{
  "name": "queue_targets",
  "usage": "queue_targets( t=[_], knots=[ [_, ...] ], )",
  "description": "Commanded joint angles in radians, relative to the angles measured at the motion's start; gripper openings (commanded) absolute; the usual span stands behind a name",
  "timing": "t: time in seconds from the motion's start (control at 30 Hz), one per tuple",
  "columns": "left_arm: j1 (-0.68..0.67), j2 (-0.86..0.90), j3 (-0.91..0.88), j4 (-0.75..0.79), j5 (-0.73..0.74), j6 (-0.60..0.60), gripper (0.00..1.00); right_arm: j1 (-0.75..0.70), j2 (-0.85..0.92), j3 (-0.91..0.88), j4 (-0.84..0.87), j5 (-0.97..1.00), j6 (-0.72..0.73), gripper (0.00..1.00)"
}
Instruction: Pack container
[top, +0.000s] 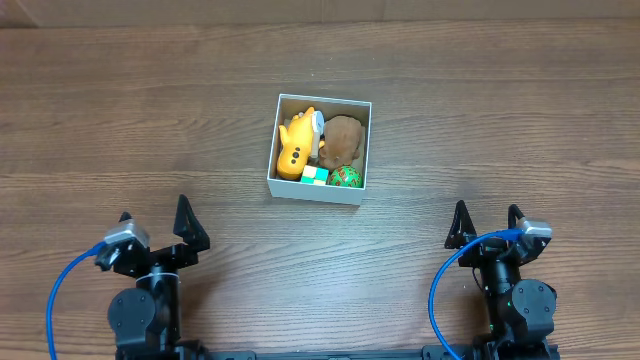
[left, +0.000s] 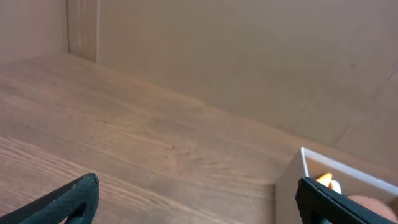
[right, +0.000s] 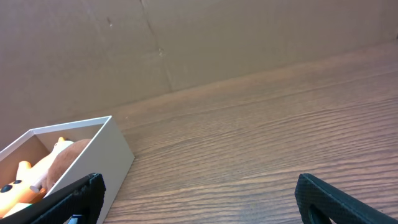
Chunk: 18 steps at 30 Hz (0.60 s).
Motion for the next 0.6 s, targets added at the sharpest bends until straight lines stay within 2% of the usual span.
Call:
queue_targets(
  t=[0.0,0.4,0.57],
  knots=[
    [-0.014,-0.013,-0.065,0.028,0.013,0.034,1.00,-0.004,-0.012,0.002,0.006,0.000,-0.008,1.00],
    [-0.040,-0.123,-0.167,0.031,0.011,0.065,1.00,-0.004,-0.012,0.002,0.006,0.000,-0.008,1.00],
    [-0.040,-0.131,-0.168,0.045,0.012,0.161,1.00,-0.004,-0.012,0.002,0.006,0.000,-0.008,1.00]
  ],
)
